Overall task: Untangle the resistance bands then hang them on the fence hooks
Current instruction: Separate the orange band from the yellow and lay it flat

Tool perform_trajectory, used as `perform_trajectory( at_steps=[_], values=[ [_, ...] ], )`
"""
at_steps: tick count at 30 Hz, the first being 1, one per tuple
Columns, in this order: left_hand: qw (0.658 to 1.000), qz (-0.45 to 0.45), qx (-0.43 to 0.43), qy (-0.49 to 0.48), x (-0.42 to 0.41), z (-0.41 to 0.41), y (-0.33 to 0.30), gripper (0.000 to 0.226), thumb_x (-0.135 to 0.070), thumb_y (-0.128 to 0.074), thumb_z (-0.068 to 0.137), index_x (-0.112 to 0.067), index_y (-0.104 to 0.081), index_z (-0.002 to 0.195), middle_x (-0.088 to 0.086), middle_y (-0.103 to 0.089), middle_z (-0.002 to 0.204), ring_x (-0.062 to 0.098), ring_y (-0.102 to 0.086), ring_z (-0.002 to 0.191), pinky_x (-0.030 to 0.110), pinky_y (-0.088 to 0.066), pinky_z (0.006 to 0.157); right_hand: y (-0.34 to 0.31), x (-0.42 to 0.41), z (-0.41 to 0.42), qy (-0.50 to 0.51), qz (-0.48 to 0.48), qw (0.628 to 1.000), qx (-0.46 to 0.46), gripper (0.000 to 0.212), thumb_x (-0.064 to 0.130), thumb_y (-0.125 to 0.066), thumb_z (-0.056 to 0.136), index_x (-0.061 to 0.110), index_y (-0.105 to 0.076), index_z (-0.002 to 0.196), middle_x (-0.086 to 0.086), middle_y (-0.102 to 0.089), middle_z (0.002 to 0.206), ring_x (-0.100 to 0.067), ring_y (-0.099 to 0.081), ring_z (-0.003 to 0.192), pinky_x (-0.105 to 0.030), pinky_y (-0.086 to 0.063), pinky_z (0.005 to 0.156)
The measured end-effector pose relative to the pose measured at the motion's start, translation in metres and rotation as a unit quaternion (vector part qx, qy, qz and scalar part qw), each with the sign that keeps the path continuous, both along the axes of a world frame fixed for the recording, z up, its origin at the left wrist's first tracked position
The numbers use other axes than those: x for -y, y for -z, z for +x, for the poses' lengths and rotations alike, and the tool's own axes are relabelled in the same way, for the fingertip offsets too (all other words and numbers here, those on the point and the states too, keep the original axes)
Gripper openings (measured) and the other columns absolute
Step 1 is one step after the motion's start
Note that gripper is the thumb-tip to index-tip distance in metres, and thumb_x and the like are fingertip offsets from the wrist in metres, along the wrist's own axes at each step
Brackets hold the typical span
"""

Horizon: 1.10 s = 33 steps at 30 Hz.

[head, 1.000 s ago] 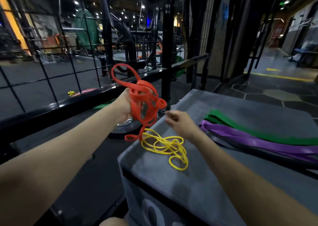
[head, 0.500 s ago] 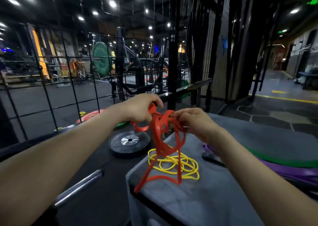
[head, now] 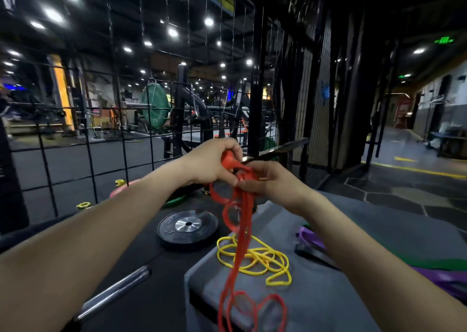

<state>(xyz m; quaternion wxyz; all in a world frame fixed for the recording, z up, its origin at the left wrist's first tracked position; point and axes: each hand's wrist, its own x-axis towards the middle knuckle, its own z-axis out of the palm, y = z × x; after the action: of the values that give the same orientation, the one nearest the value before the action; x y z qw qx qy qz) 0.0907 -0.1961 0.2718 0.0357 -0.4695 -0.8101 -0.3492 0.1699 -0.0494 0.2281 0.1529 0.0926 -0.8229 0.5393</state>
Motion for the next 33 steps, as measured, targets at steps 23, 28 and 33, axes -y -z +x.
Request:
perform_trajectory(
  at_steps=[23,28,33],
  values=[
    [0.893,0.186,0.409,0.021,0.010,-0.009,0.046,0.008,-0.014,-0.058,0.089,-0.009,-0.064,0.091,-0.005,-0.057,0.069,0.003,-0.044,0.056,0.009,-0.035,0.041,0.001,-0.028,0.016,0.045,-0.138,0.982,-0.119,0.048,-0.028,-0.050,0.074,0.013,-0.062,0.094,-0.006,-0.068,0.081,-0.012,-0.068,0.078,-0.021,-0.054,0.060],
    [0.885,0.238,0.389,0.099,0.007,-0.005,0.033,0.012,-0.008,-0.054,0.090,-0.013,-0.064,0.087,-0.010,-0.052,0.061,0.000,-0.038,0.047,0.008,-0.023,0.037,0.006,-0.033,0.021,0.093,0.033,0.991,-0.090,0.046,-0.019,-0.066,0.070,0.022,-0.063,0.091,-0.011,-0.062,0.093,0.002,-0.062,0.071,-0.011,-0.049,0.064],
    [0.847,0.296,0.427,0.113,0.003,-0.004,0.023,0.011,-0.013,-0.053,0.090,-0.013,-0.064,0.089,-0.010,-0.056,0.061,-0.001,-0.039,0.041,0.008,-0.020,0.036,0.008,-0.039,0.023,0.120,0.186,0.973,-0.060,0.028,-0.003,-0.072,0.074,0.024,-0.065,0.077,-0.008,-0.061,0.100,-0.012,-0.061,0.084,-0.006,-0.046,0.071]
  ],
)
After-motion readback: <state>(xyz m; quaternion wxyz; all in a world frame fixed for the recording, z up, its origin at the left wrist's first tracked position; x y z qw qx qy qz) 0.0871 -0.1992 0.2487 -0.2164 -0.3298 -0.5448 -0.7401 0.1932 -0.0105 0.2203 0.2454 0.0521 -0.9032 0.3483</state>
